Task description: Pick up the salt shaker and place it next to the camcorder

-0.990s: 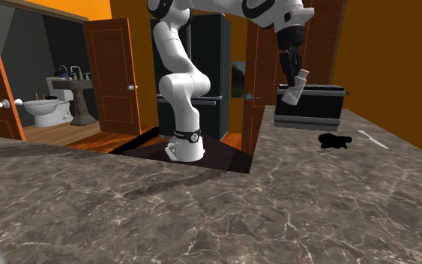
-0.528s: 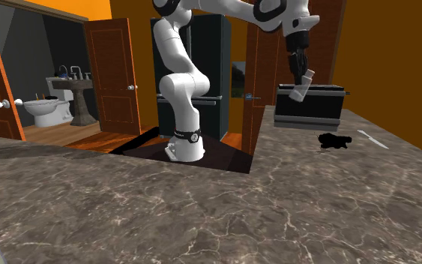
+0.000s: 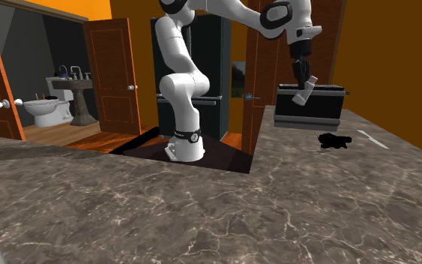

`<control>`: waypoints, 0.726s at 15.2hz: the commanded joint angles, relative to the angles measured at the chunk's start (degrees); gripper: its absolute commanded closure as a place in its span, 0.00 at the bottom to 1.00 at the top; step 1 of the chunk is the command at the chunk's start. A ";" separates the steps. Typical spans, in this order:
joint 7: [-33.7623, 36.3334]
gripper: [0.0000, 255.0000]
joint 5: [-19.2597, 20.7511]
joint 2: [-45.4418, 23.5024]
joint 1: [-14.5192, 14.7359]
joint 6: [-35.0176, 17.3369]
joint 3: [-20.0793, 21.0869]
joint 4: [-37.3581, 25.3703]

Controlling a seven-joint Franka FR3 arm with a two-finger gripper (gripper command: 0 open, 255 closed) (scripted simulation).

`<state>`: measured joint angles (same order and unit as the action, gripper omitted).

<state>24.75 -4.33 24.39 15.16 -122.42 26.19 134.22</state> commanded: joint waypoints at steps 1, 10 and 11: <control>0.27 1.00 0.02 -0.31 0.02 -1.52 0.30 1.20; 1.58 1.00 0.67 -2.84 -0.31 -8.92 1.75 6.19; 1.76 1.00 0.79 -3.20 -0.38 -9.76 1.93 6.69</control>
<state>26.44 -3.70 21.61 14.92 -131.32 28.02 140.49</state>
